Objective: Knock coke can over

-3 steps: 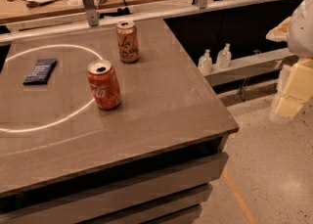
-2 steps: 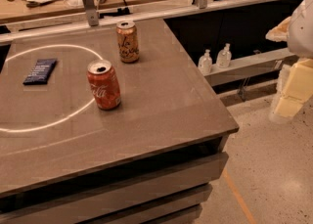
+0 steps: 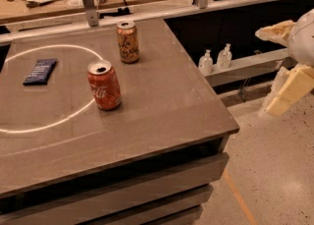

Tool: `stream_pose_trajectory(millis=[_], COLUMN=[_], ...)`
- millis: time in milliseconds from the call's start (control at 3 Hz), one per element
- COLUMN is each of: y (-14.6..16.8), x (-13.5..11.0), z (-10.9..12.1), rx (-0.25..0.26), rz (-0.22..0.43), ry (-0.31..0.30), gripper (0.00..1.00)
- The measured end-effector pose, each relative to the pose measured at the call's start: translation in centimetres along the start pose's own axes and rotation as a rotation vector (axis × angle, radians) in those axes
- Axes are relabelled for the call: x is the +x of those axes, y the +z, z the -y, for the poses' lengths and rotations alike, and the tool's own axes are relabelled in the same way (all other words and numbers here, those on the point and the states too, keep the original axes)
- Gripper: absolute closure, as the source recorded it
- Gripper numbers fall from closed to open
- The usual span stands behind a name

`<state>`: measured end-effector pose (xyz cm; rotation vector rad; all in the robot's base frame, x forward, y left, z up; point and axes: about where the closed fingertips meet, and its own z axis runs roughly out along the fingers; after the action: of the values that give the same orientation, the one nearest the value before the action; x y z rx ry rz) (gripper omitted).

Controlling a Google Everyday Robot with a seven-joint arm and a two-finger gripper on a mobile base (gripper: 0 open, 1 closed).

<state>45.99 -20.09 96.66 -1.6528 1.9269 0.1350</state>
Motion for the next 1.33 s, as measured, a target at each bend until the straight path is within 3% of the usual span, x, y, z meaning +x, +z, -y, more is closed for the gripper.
stream_pose_trajectory(millis=[333,667,1000,1333], y=[0.8,1.3,2.3,2.4], x=[-3.6,-8.4,-12.7,-12.9], z=[-0.7,-2.4,-3.5,-3.7], rx=[-0.01,-0.078,-0.154,-0.153], rz=[0.233,0.454,0.644,0.643], ry=[-0.108,-0.159,-0.126,-0.123], gripper=[0.0,0.0,0.0,0.0])
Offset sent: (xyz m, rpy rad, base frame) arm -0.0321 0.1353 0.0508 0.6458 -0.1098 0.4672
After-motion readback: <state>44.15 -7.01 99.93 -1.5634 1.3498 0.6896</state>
